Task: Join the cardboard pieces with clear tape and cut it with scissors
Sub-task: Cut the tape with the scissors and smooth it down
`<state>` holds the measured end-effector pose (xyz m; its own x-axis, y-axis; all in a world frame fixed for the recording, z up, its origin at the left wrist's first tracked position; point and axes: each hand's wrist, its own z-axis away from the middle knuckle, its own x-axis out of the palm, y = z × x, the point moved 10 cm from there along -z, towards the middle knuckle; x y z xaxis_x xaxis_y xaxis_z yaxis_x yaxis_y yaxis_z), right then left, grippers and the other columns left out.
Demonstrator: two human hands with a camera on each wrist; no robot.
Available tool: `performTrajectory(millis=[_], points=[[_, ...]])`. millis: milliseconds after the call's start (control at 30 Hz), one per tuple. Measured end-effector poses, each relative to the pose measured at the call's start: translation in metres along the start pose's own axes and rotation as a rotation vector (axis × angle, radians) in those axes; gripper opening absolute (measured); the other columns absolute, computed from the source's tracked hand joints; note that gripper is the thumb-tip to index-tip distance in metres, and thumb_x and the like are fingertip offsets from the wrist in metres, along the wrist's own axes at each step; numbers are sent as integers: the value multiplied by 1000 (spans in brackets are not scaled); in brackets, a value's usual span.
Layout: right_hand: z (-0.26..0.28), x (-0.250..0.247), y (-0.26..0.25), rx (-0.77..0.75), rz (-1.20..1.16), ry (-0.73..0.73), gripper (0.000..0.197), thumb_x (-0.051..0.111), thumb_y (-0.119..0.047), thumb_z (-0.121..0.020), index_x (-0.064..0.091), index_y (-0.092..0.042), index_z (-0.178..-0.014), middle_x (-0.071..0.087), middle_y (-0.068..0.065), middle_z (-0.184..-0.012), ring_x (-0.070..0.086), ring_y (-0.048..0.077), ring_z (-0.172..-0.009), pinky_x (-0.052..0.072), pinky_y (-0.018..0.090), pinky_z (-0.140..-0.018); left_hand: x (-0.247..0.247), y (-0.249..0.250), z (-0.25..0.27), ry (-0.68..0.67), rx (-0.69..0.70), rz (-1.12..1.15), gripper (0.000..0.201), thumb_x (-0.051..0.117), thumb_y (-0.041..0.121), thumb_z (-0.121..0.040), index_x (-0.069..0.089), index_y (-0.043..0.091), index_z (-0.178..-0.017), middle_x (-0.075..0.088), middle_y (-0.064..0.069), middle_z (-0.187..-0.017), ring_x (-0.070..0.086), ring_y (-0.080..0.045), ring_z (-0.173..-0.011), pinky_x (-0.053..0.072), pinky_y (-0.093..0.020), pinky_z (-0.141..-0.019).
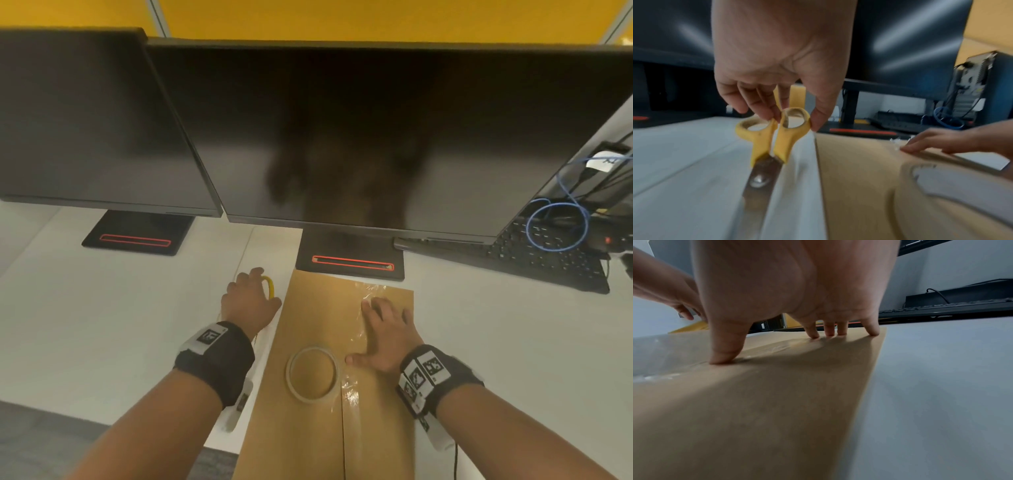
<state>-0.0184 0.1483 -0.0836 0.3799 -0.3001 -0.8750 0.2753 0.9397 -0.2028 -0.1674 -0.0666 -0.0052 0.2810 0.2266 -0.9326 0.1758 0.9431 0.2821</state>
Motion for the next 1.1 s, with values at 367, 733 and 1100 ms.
performTrajectory(millis=[367, 733, 1100], points=[[7, -14, 3, -55, -111, 60, 77, 49, -60, -87, 21, -28, -150, 12, 1, -159, 6, 20, -148, -3, 50, -119, -68, 85, 31, 162, 289, 354, 51, 67, 30, -86, 43, 26, -130, 37, 2, -130, 52, -14, -95, 44, -21, -85], [17, -63, 15, -38, -765, 194, 36, 40, -47, -98, 67, -23, -105, 69, -2, -106, 61, 14, -101, 46, 35, -99, -38, 135, 55, 137, 555, 442, 19, 69, 22, -84, 53, 21, -94, 39, 16, -109, 52, -2, -93, 38, -6, -77], [6, -71, -9, -60, -1064, -49, 59, 31, -66, -92, 71, -23, -102, 73, -1, -89, 66, 13, -79, 50, 29, -89, -21, 154, 103, 318, 869, 402, 25, 70, 26, -70, 48, 26, -83, 48, 12, -104, 50, -5, -94, 37, -4, -77]])
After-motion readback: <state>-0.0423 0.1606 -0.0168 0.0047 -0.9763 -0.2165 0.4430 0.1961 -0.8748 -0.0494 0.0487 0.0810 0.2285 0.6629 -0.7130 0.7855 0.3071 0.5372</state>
